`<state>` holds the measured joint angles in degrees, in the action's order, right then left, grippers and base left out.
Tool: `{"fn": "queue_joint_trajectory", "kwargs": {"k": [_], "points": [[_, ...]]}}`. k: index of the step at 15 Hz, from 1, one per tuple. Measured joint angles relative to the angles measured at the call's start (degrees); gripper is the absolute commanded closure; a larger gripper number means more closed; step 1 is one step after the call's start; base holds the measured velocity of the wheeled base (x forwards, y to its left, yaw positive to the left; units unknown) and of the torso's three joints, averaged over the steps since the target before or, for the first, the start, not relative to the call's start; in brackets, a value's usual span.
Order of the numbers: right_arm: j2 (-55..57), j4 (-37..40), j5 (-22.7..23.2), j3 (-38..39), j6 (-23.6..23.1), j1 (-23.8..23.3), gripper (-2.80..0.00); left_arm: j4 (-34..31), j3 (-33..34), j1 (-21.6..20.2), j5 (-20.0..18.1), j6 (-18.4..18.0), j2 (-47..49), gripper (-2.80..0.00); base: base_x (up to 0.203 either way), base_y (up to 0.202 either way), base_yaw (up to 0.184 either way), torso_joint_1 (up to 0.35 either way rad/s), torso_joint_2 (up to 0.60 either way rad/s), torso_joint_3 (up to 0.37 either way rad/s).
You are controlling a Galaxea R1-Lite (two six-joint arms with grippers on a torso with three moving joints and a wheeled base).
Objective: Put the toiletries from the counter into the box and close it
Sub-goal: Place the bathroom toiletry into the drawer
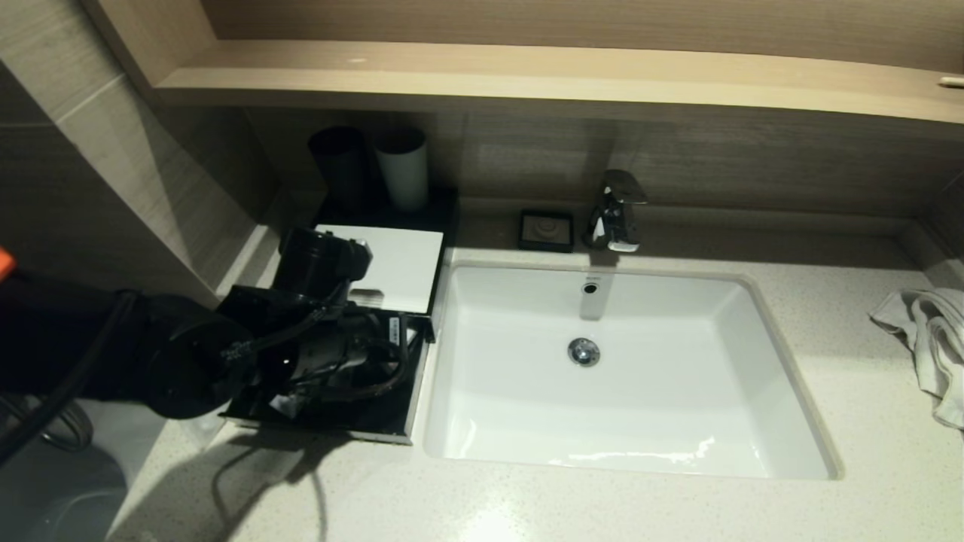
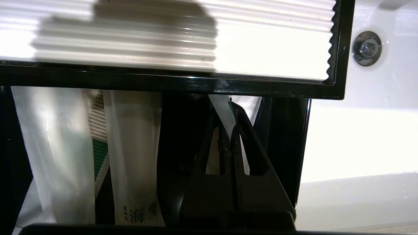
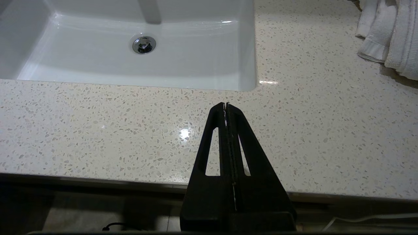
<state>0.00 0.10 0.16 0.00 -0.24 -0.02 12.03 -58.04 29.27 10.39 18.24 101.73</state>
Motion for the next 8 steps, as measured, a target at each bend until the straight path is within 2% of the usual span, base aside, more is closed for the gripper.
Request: {"fn": "queue_joint_trajectory", "kwargs": {"k": [8], "points": [[0.0, 0.0, 0.0, 0.0, 0.0, 0.0, 0.0, 0.0, 0.0, 0.0, 0.1, -0.2, 0.0, 0.0, 0.0, 0.0, 0.0, 0.0, 0.0, 0.0]]}}
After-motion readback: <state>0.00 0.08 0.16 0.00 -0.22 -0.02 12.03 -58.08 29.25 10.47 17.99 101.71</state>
